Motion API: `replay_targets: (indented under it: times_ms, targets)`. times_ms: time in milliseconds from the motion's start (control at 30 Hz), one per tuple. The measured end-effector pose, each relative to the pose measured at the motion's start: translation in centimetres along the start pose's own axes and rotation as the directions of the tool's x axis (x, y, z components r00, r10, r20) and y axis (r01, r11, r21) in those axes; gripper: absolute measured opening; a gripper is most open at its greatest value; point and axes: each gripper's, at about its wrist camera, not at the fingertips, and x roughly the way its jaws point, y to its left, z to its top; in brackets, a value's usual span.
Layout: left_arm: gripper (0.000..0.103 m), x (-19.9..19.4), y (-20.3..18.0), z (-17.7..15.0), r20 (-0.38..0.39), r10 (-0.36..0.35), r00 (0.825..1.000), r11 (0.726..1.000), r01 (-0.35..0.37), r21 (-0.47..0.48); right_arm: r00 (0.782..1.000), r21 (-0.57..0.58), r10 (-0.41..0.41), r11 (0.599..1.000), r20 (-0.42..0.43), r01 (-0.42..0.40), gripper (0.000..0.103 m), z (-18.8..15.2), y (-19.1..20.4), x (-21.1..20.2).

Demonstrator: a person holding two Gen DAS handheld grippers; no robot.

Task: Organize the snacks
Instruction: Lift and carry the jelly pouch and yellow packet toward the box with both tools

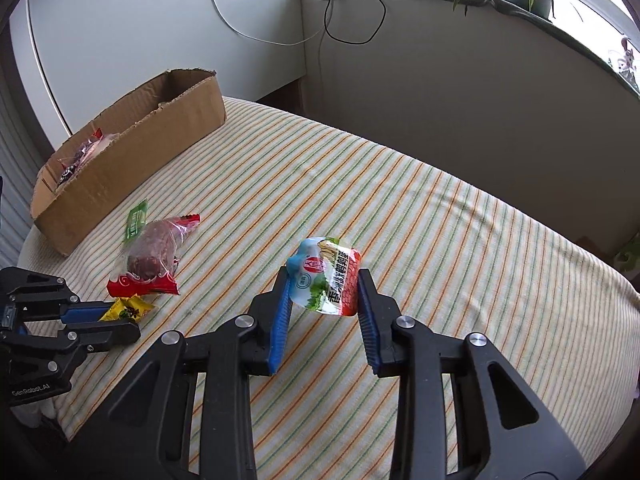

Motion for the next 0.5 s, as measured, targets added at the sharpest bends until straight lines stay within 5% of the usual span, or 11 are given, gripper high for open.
replay_targets:
  times_ms: [233,333,500]
  targets:
    - [0.009,-0.9,0.8,-0.7,-0.029,-0.151,0.988,0.982,0.146,-0.12,1.0,0.005,-0.016,1.0,0.012,0.016,0.032,-0.9,0.2,-1.9]
    - [0.009,-0.9,1.1,-1.1,-0.051,-0.237,0.97,0.954,0.223,-0.2,1.0,0.013,-0.004,1.0,0.024,0.004,0.032,-1.4,0.5,-3.1]
    - [0.009,-1.3,0.1,-2.6,-0.061,-0.188,0.98,0.971,0.176,-0.163,0.996,-0.054,0.08,0.996,0.043,-0.078,0.032,-2.4,3.6,-5.5]
